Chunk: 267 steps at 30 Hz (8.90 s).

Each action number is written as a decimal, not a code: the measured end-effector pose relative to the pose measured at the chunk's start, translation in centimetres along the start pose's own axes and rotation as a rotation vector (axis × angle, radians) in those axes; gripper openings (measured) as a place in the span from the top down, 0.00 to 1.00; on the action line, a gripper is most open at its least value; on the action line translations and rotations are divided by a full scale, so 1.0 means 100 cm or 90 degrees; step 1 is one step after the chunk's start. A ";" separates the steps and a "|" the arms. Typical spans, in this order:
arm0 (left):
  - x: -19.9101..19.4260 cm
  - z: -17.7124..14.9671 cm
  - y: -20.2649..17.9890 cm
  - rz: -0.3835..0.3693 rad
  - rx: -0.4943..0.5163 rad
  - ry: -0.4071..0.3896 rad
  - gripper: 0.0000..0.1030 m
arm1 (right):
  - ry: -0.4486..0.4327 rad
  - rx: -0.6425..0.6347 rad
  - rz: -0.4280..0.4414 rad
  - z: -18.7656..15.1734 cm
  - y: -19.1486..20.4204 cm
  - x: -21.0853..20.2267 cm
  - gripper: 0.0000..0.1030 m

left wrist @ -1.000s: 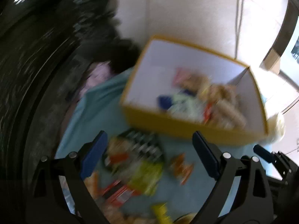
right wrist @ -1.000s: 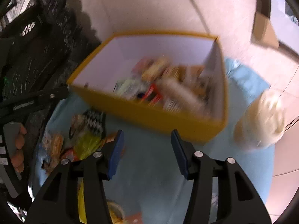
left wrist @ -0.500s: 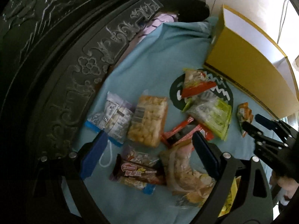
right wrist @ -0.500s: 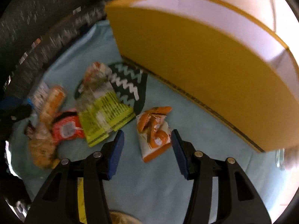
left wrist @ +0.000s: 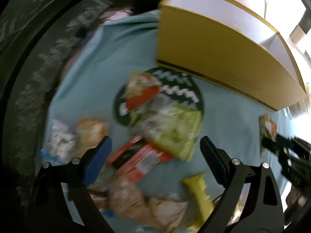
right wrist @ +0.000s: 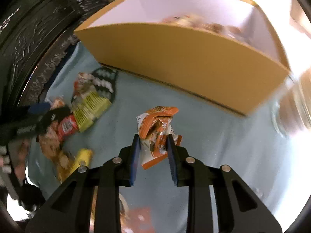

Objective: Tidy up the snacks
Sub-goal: 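Grasp the orange snack packet with the right tool while the left tool returns to the heap, then grasp the green-and-yellow bag with the left tool, then carry both snacks into the yellow box and open both tools, then grasp the yellow snack bar with the right tool while the left tool grasps the yellow chip bag, then carry both snacks into the yellow box and open both tools, then grasp the clear-wrapped round bun with the right tool while the left tool grasps the brown paper bread bag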

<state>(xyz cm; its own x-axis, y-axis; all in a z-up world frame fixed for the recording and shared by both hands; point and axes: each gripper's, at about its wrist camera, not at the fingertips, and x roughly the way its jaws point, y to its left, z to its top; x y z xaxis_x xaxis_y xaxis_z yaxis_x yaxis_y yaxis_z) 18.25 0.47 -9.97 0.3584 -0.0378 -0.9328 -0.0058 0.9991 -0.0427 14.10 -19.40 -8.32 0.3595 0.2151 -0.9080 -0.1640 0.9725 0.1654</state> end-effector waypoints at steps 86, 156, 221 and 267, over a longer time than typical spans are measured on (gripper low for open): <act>-0.047 0.000 -0.039 -0.089 0.015 -0.024 0.85 | -0.102 -0.010 0.073 0.001 0.009 -0.088 0.73; -0.101 -0.063 0.040 0.137 -0.047 -0.086 0.14 | 0.011 -0.087 0.061 -0.067 0.107 -0.049 0.49; -0.124 0.090 -0.118 -0.126 0.122 -0.134 0.65 | -0.186 0.109 0.061 0.066 -0.040 -0.143 0.79; -0.069 -0.064 0.084 0.088 -0.127 -0.010 0.06 | 0.054 -0.284 0.050 -0.079 0.191 0.027 0.58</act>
<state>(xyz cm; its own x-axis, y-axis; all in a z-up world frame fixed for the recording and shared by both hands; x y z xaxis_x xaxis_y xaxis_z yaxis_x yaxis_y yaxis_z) 9.77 8.95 -6.20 0.3559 0.1009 -0.9291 -0.2397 0.9708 0.0137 4.68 -0.98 -10.69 0.2560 0.2609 -0.9308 -0.5744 0.8155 0.0706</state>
